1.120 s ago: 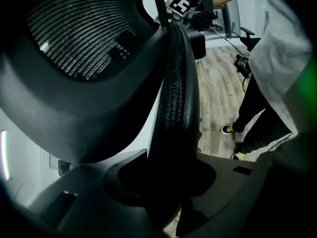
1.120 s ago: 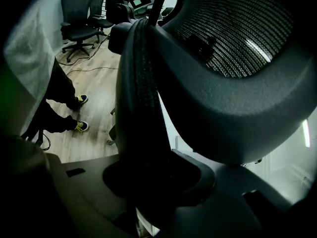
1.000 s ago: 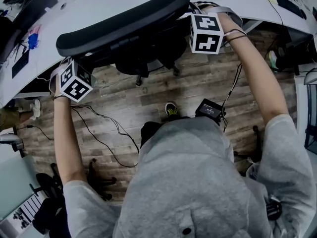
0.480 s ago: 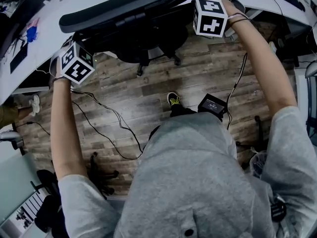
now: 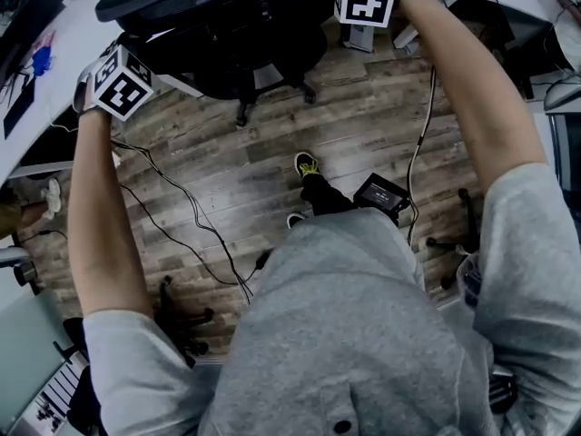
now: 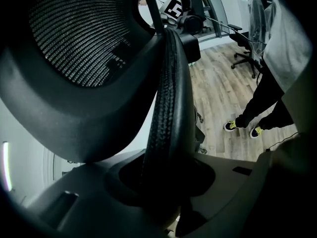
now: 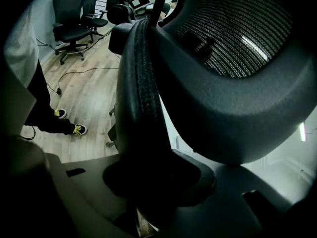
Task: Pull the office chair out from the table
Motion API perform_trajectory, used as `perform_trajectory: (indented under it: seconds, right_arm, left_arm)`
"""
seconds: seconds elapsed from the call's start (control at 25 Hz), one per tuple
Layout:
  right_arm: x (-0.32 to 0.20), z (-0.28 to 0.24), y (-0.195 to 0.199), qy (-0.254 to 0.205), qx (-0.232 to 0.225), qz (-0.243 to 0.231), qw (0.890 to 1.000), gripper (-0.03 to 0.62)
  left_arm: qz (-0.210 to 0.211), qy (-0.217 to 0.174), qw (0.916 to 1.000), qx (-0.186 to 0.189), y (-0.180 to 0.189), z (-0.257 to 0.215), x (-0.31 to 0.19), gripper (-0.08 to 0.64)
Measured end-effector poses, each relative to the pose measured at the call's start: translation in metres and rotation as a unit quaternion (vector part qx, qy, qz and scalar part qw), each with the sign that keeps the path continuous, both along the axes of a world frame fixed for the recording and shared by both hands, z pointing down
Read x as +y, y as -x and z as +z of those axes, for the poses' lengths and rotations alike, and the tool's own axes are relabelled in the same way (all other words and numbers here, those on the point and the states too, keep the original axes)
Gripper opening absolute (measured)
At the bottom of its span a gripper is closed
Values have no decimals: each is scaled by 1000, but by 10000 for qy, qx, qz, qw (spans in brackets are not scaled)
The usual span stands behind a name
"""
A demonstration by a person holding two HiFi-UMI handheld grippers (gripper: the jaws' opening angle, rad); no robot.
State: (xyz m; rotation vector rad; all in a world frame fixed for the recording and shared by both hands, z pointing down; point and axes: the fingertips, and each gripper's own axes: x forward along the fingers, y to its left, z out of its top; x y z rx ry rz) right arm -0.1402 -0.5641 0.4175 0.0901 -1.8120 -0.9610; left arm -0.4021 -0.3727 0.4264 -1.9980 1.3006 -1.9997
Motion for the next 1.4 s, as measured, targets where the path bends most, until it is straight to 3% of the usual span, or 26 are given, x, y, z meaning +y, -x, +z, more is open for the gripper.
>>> perform_trajectory:
  seconds: [0.24,0.92,1.16,1.4]
  right_arm:
    - [1,0,-1,-6,-18,8,10000,156]
    - [66,0,-16,67,34,83,9999,152]
    - [99,1,-42,-3,-12,124,9999,152]
    - [97,4,-42,3,6,104,9999,149]
  left_arm:
    - [72,16,10000,11,-1,1,-3,140]
    - [40,101,9999,15,-8,2,58,137]
    - [96,-41,9999,-36,-33,0,88,138]
    - [86,15,10000,-26,-33,5,87,137]
